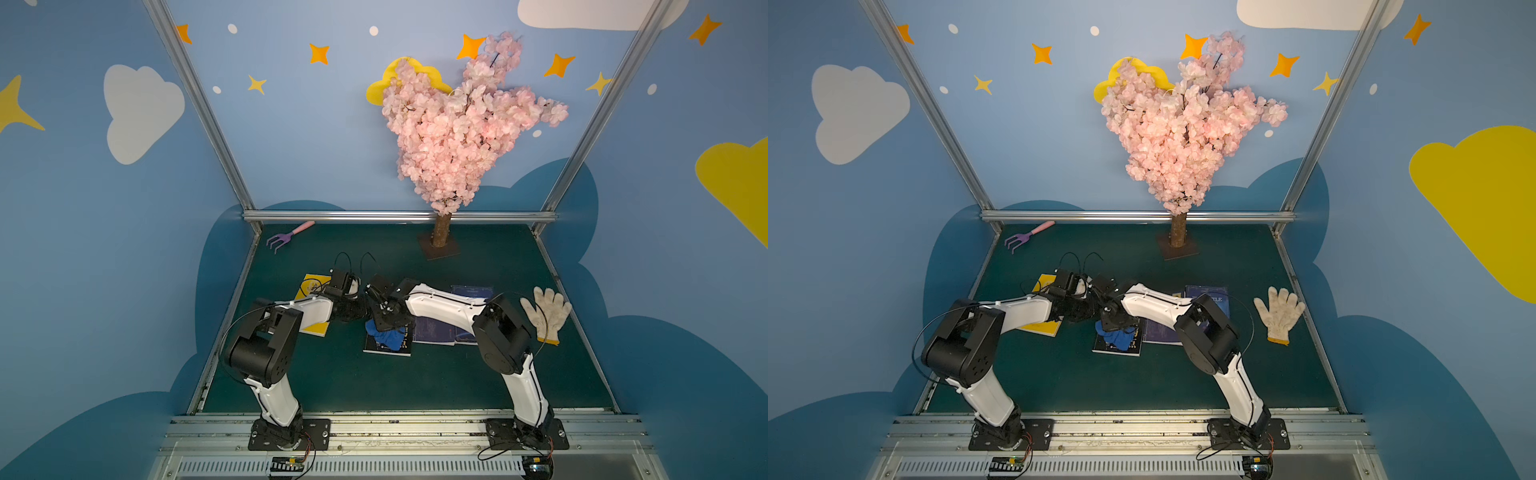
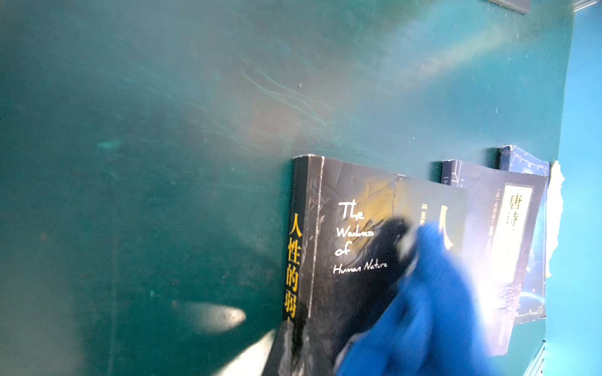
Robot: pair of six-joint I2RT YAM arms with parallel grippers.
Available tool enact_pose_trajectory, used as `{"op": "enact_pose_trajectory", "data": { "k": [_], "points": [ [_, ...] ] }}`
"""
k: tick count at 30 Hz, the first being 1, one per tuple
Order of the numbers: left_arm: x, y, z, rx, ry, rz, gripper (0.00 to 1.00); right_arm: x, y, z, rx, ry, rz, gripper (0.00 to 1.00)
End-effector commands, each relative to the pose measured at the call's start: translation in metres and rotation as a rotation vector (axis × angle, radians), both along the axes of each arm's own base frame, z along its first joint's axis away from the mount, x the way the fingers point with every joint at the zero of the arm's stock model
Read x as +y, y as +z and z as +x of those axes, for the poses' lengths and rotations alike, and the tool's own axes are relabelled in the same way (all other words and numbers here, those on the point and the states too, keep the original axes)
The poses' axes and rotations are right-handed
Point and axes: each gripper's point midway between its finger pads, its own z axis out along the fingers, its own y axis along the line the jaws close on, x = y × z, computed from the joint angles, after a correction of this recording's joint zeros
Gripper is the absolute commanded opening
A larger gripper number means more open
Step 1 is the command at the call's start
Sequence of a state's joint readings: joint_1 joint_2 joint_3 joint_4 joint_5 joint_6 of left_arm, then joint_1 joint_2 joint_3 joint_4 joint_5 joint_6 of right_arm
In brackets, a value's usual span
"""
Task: Wipe the cover of the book
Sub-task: Wipe the dirt from the cover of the book.
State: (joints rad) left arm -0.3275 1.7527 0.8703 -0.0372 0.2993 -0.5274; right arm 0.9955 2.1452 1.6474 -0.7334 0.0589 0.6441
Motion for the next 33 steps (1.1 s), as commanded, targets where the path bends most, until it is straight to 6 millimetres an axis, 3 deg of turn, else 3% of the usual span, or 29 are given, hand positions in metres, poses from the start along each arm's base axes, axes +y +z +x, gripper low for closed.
{"op": "enact_pose_trajectory", "data": {
  "k": [1, 5, 8, 11, 16, 19, 24, 29, 31, 33],
  "points": [
    [0.011, -0.032, -0.033, 0.143, -0.010, 0.076, 0.10, -0.057, -0.074, -0.049, 0.257, -0.017, -0.214, 0.00],
    [0.011, -0.032, -0.034, 0.141, -0.009, 0.073, 0.11, -0.108, -0.073, -0.029, 0.267, -0.136, -0.234, 0.00],
    [0.010, -0.032, -0.033, 0.141, -0.010, 0.070, 0.10, -0.132, -0.069, -0.025, 0.252, -0.190, -0.225, 0.00],
    [0.010, -0.033, -0.032, 0.145, -0.009, 0.068, 0.10, -0.123, -0.072, -0.034, 0.260, -0.174, -0.198, 0.00],
    [0.012, -0.033, -0.032, 0.142, -0.005, 0.080, 0.10, -0.060, -0.084, -0.072, 0.297, -0.027, -0.182, 0.00],
    [0.013, -0.034, -0.033, 0.144, -0.005, 0.081, 0.10, -0.043, -0.088, -0.083, 0.296, 0.007, -0.184, 0.00],
    [0.009, -0.034, -0.032, 0.148, -0.010, 0.064, 0.10, -0.074, -0.074, -0.068, 0.245, -0.048, -0.211, 0.00],
    [0.010, -0.032, -0.031, 0.140, -0.008, 0.070, 0.10, -0.125, -0.077, -0.054, 0.263, -0.129, -0.249, 0.00],
    [0.012, -0.032, -0.032, 0.140, -0.006, 0.079, 0.10, -0.133, -0.082, -0.055, 0.268, -0.137, -0.268, 0.00],
    [0.014, -0.032, -0.033, 0.138, -0.003, 0.084, 0.10, -0.127, -0.086, -0.060, 0.279, -0.128, -0.267, 0.00]
  ]
}}
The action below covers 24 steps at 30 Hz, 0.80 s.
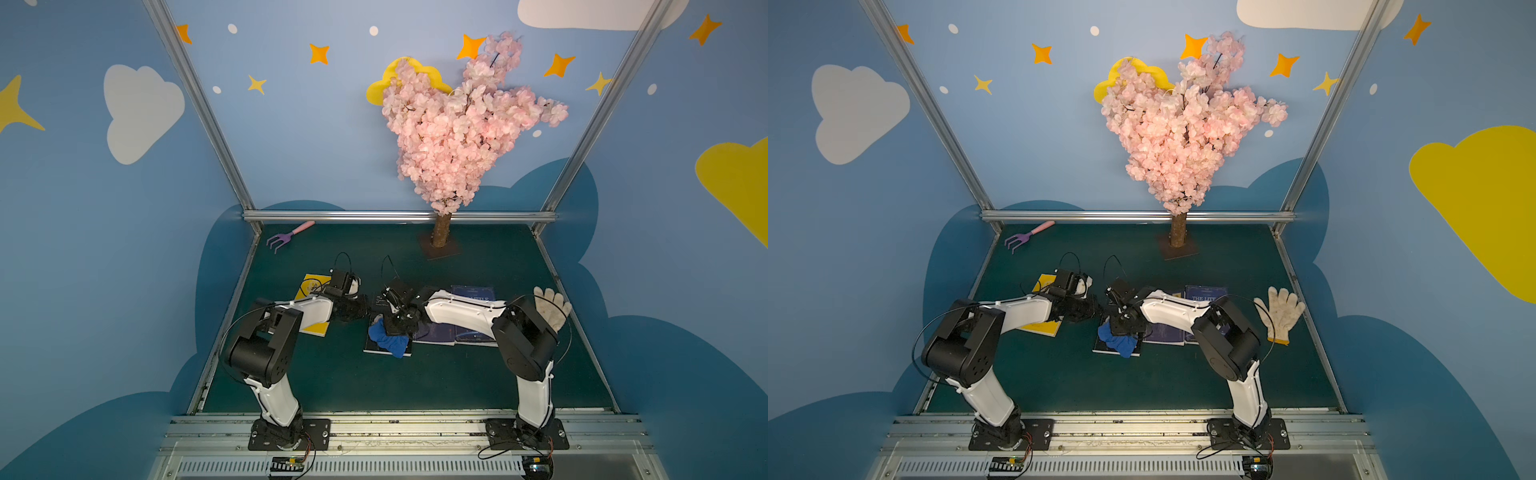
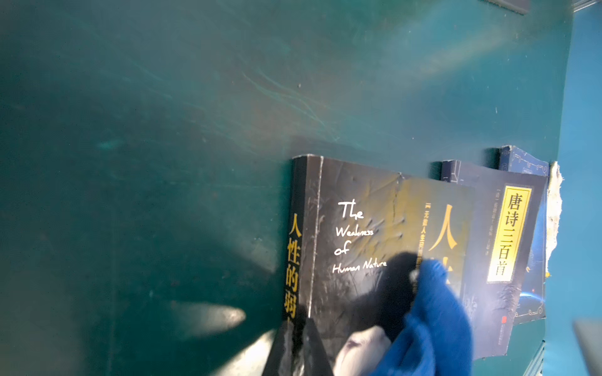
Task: Wipe the cover of the book
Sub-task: Wipe the dirt from the cover of the book.
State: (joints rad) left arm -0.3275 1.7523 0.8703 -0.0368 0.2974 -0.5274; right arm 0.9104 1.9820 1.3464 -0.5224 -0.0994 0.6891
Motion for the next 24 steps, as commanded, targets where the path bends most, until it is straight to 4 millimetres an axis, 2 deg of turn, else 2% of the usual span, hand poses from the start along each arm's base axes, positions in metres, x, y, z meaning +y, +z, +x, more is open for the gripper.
{"op": "enact_pose_trajectory", "data": {
  "k": [1, 5, 8, 11, 16, 18, 20, 24],
  "points": [
    [0.013, -0.033, -0.034, 0.140, -0.004, 0.083, 0.10, -0.089, -0.082, -0.054, 0.210, -0.001, -0.410, 0.00],
    [0.011, -0.035, -0.034, 0.148, -0.007, 0.076, 0.10, -0.059, -0.077, -0.063, 0.173, 0.058, -0.430, 0.00],
    [0.012, -0.035, -0.034, 0.150, -0.007, 0.074, 0.10, -0.047, -0.070, -0.061, 0.139, 0.087, -0.429, 0.00],
    [0.012, -0.033, -0.033, 0.143, -0.005, 0.078, 0.10, -0.057, -0.070, -0.054, 0.138, 0.076, -0.441, 0.00],
    [0.014, -0.034, -0.035, 0.147, -0.003, 0.083, 0.10, -0.104, -0.073, -0.043, 0.149, 0.006, -0.509, 0.00],
    [0.012, -0.033, -0.033, 0.143, -0.003, 0.074, 0.10, -0.113, -0.070, -0.041, 0.153, -0.023, -0.507, 0.00],
    [0.010, -0.033, -0.032, 0.144, -0.007, 0.068, 0.10, -0.112, -0.065, -0.042, 0.141, -0.021, -0.498, 0.00],
    [0.009, -0.035, -0.032, 0.155, -0.009, 0.062, 0.10, -0.083, -0.064, -0.048, 0.135, 0.034, -0.468, 0.00]
  ]
}}
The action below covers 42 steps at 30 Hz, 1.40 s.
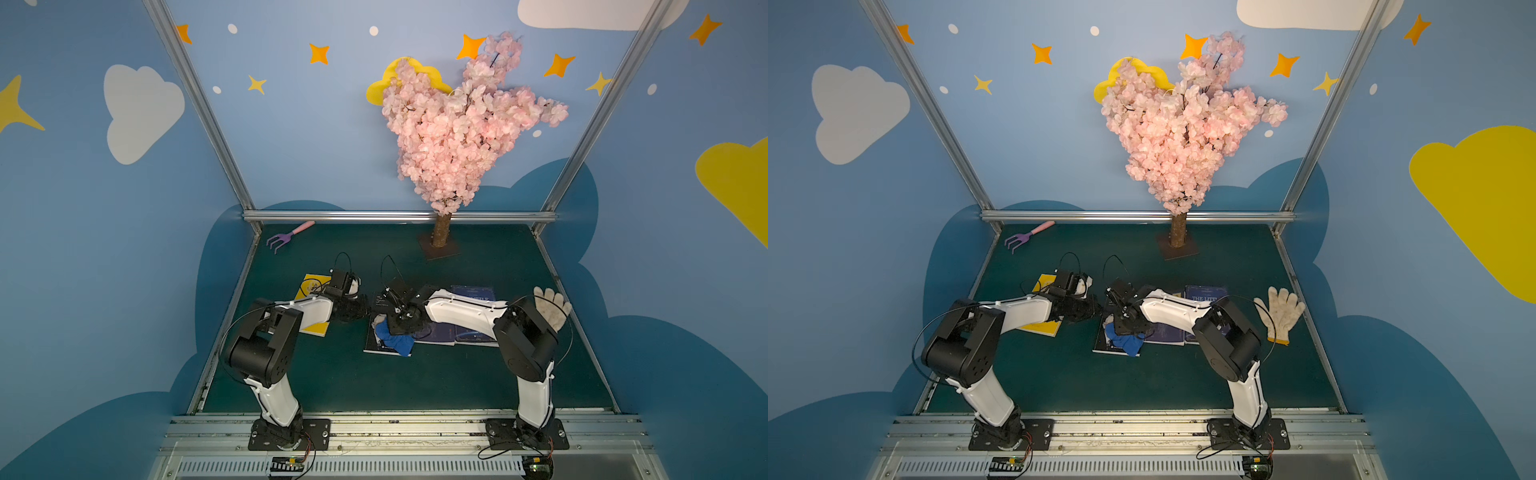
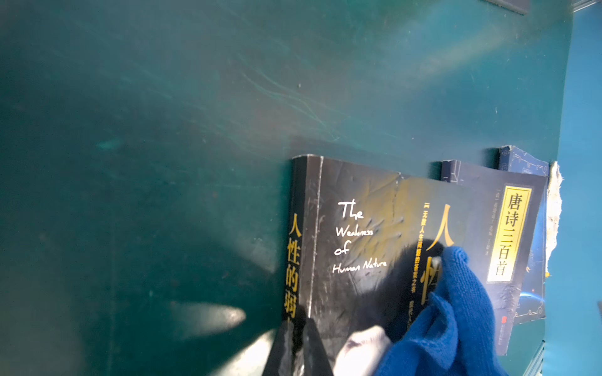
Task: Wipe the cover of the book
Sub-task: Wipe the dirt from the cover of the book.
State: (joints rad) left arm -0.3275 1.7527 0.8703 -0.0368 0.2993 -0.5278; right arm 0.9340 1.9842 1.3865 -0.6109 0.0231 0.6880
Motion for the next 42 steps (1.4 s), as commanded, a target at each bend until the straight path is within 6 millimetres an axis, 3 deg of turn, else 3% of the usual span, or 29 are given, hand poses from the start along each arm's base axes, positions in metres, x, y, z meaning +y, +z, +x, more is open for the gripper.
{"op": "enact_pose_trajectory", "data": {
  "k": [1, 4, 7, 9, 15, 17, 20, 24, 27, 30, 37, 39, 42],
  "points": [
    [0.009, -0.034, -0.031, 0.151, -0.010, 0.063, 0.10, -0.061, -0.068, -0.054, 0.199, 0.044, -0.361, 0.00],
    [0.013, -0.034, -0.032, 0.147, -0.003, 0.083, 0.10, -0.036, -0.072, -0.064, 0.204, 0.096, -0.352, 0.00],
    [0.016, -0.035, -0.035, 0.146, 0.001, 0.096, 0.10, -0.031, -0.077, -0.067, 0.224, 0.106, -0.344, 0.00],
    [0.017, -0.033, -0.035, 0.139, 0.006, 0.094, 0.10, -0.041, -0.077, -0.063, 0.227, 0.091, -0.357, 0.00],
    [0.014, -0.034, -0.033, 0.146, 0.001, 0.083, 0.10, -0.098, -0.068, -0.049, 0.226, -0.016, -0.394, 0.00],
    [0.013, -0.032, -0.031, 0.141, -0.001, 0.077, 0.10, -0.106, -0.068, -0.047, 0.236, -0.038, -0.393, 0.00],
    [0.014, -0.030, -0.031, 0.132, 0.002, 0.080, 0.10, -0.095, -0.072, -0.047, 0.242, -0.033, -0.369, 0.00],
    [0.014, -0.034, -0.033, 0.142, 0.002, 0.080, 0.10, -0.058, -0.081, -0.053, 0.263, 0.013, -0.352, 0.00],
    [0.012, -0.034, -0.034, 0.148, -0.003, 0.068, 0.10, -0.040, -0.078, -0.052, 0.241, 0.046, -0.366, 0.00],
    [0.012, -0.032, -0.033, 0.141, -0.004, 0.066, 0.10, -0.047, -0.067, -0.043, 0.207, 0.038, -0.365, 0.00],
    [0.014, -0.031, -0.034, 0.138, 0.000, 0.078, 0.10, -0.107, -0.066, -0.031, 0.218, -0.045, -0.409, 0.00],
    [0.015, -0.032, -0.035, 0.137, 0.002, 0.078, 0.10, -0.105, -0.069, -0.034, 0.229, -0.050, -0.395, 0.00],
    [0.013, -0.033, -0.035, 0.143, 0.000, 0.069, 0.10, -0.084, -0.070, -0.039, 0.227, -0.034, -0.375, 0.00]
  ]
}}
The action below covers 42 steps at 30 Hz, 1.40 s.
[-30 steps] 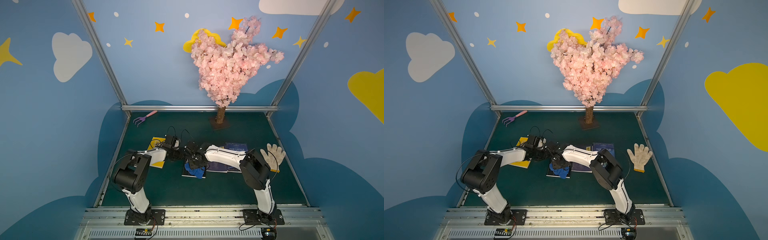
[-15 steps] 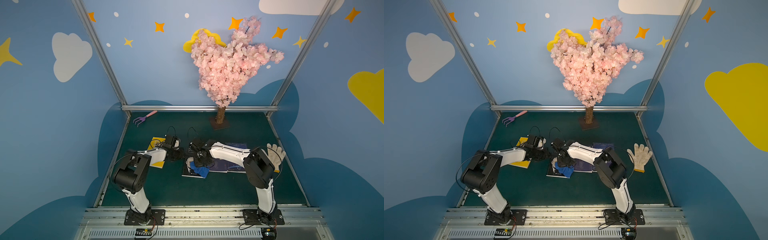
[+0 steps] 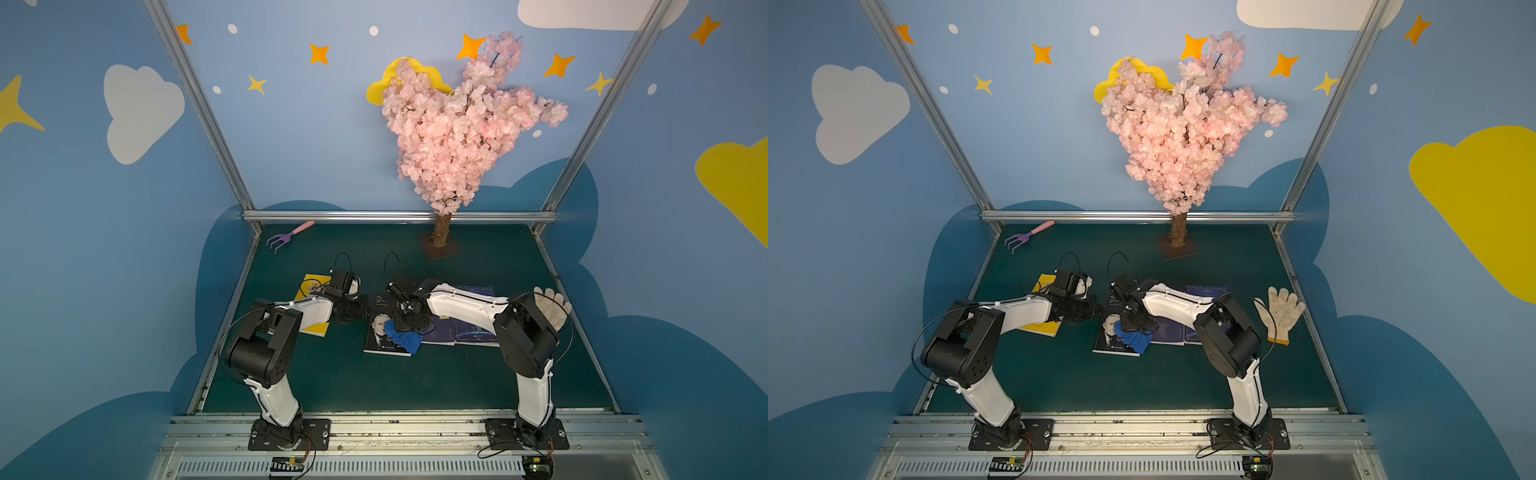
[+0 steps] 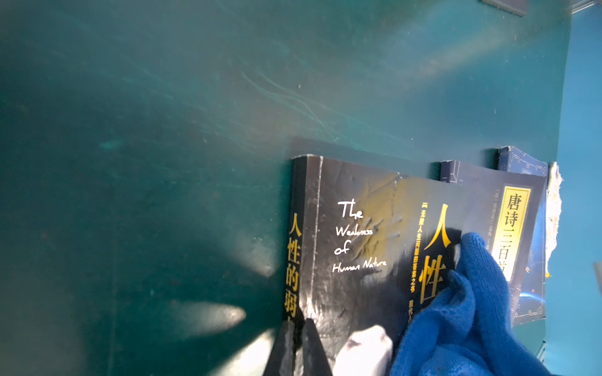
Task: Wipe the cover of the book
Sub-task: Wipe the dirt from the cover of the book.
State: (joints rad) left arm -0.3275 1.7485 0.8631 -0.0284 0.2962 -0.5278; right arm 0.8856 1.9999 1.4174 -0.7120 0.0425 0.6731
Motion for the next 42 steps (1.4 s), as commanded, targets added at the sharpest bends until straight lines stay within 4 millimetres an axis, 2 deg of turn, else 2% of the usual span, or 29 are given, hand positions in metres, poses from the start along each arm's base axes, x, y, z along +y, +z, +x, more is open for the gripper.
{"op": "enact_pose_trajectory", "data": {
  "k": [1, 4, 8, 12, 18, 22, 25, 31, 34, 37, 42],
  "points": [
    [0.012, -0.034, -0.035, 0.152, -0.002, 0.065, 0.10, -0.049, -0.068, -0.051, 0.194, 0.013, -0.289, 0.00],
    [0.011, -0.035, -0.035, 0.159, -0.006, 0.058, 0.10, -0.021, -0.067, -0.054, 0.184, 0.058, -0.281, 0.00],
    [0.012, -0.030, -0.034, 0.141, -0.002, 0.063, 0.10, -0.006, -0.067, -0.053, 0.192, 0.083, -0.272, 0.00],
    [0.014, -0.031, -0.034, 0.140, -0.001, 0.070, 0.10, -0.018, -0.063, -0.046, 0.181, 0.077, -0.282, 0.00],
    [0.011, -0.032, -0.034, 0.146, -0.003, 0.058, 0.10, -0.059, -0.054, -0.034, 0.172, -0.001, -0.293, 0.00],
    [0.010, -0.031, -0.033, 0.147, -0.006, 0.050, 0.10, -0.064, -0.050, -0.033, 0.158, -0.014, -0.272, 0.00],
    [0.011, -0.030, -0.033, 0.140, -0.004, 0.053, 0.10, -0.050, -0.051, -0.037, 0.165, 0.008, -0.245, 0.00],
    [0.014, -0.032, -0.035, 0.144, 0.000, 0.068, 0.10, 0.001, -0.054, -0.044, 0.160, 0.088, -0.191, 0.00],
    [0.014, -0.033, -0.035, 0.146, 0.000, 0.070, 0.10, 0.012, -0.055, -0.042, 0.163, 0.084, -0.173, 0.00],
    [0.014, -0.032, -0.034, 0.144, 0.000, 0.070, 0.10, 0.007, -0.052, -0.037, 0.151, 0.074, -0.178, 0.00],
    [0.013, -0.030, -0.034, 0.139, -0.002, 0.069, 0.10, -0.027, -0.051, -0.030, 0.148, 0.038, -0.219, 0.00]
  ]
}}
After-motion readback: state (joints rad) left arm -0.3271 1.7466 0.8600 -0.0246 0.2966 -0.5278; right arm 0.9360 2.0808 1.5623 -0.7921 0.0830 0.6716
